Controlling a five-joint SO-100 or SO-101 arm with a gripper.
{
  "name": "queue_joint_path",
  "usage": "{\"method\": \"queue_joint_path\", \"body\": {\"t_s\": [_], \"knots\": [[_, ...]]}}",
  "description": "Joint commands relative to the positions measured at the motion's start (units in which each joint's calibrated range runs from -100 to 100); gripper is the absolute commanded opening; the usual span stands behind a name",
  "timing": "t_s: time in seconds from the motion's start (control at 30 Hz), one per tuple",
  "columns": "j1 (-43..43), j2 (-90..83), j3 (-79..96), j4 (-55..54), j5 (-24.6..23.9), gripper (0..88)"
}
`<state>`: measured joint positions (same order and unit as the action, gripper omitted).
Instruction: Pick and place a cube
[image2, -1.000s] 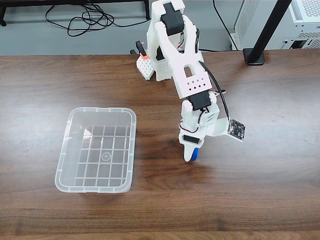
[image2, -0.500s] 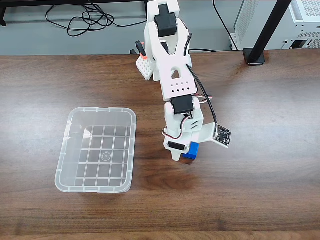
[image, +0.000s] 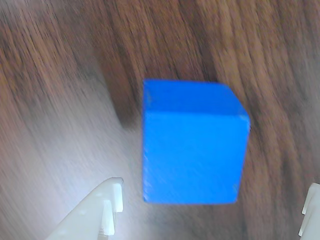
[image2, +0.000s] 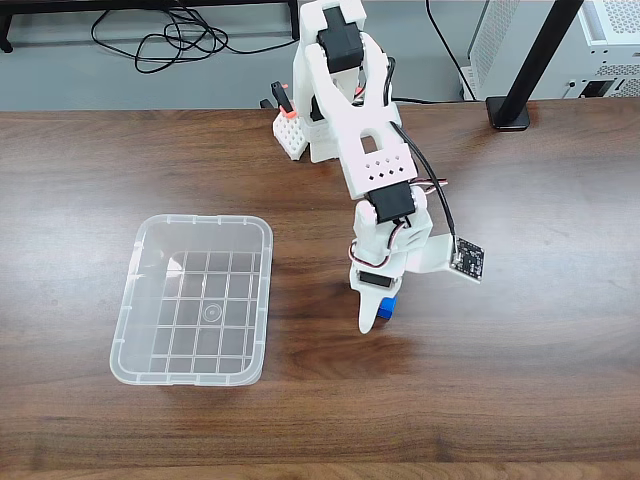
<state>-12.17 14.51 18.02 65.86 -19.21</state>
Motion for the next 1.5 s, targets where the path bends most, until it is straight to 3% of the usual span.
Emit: {"method": "queue_joint_path", "body": {"t_s": [0.0,0.23,0.5,0.83,1.03,1.2,1.47], "knots": [[-2.30,-0.88,-4.42,0.26,-3.39,37.3],[-2.08,-0.80,-4.42,-2.55,-3.44,36.7],[-1.56,1.76,-4.51,-5.79,-3.23,16.6],[0.27,-1.63,-7.65,-1.78,-3.13,15.4],[3.87,-9.47,-20.84,6.75,1.04,12.6],[10.85,-14.51,-30.53,15.03,4.21,9.6],[32.14,-13.85,-28.65,14.51,11.81,9.7]]}}
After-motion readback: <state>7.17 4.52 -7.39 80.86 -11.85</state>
